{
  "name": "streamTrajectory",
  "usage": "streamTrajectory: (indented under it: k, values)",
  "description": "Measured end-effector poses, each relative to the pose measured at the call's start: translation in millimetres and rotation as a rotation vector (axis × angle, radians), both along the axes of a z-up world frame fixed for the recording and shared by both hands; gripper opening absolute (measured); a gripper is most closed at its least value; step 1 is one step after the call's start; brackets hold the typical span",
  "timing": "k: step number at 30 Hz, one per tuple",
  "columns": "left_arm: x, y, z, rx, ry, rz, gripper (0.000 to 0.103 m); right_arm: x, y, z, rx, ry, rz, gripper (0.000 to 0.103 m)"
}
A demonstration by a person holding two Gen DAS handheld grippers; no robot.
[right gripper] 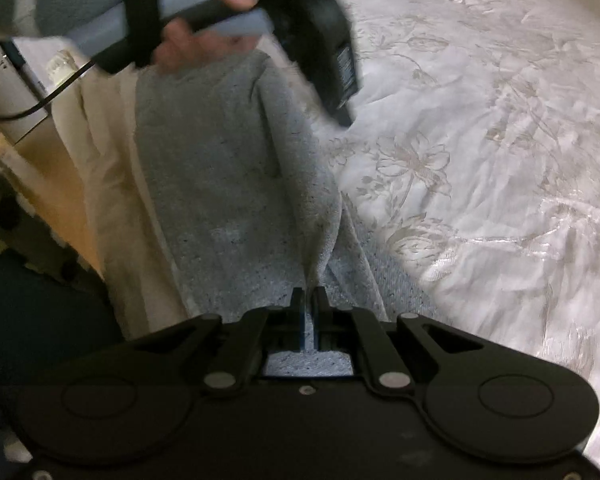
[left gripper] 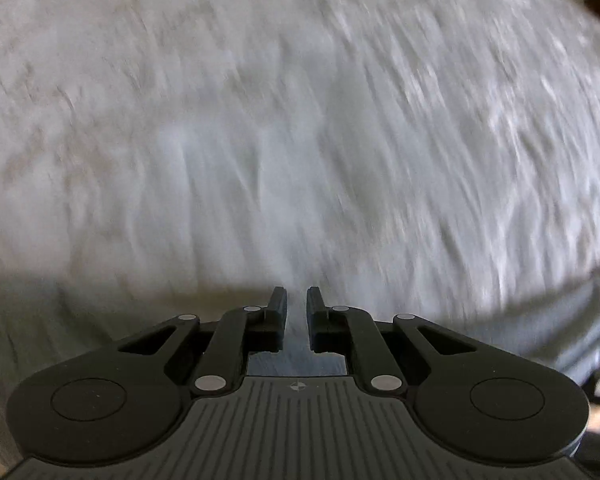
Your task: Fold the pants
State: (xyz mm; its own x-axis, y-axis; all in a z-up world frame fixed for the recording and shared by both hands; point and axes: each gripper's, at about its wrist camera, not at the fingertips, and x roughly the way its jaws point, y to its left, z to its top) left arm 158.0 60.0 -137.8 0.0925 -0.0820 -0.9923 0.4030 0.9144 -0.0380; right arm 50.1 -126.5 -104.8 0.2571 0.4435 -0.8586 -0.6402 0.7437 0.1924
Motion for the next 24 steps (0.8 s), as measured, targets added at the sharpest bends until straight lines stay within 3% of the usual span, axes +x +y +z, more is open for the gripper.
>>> streamTrajectory:
  k: [8,13,17,24]
  values:
    - [-63.5,23.1,13.6,-0.035,-0.116,0.023,0.011,-2.6,-10.7,8.4,0.013,0.009,-0.066,0.015]
    - [-74.3,27.1,16.6,-0.065,-0.189,0.031,0.011,24.1,-30.0,27.5,0.142,0.036,-0.241,0.035]
    - [-82.1,27.4,20.8,-0.087,-0.230,0.007,0.011,57.5,-24.5,21.5,0.200,0.104,-0.308,0.035]
    - [-91.0,42.7,25.6,-0.132,-0.221,-0.035,0.011,103.1,14.3,-23.0,0.256,0.312,-0.273,0.038]
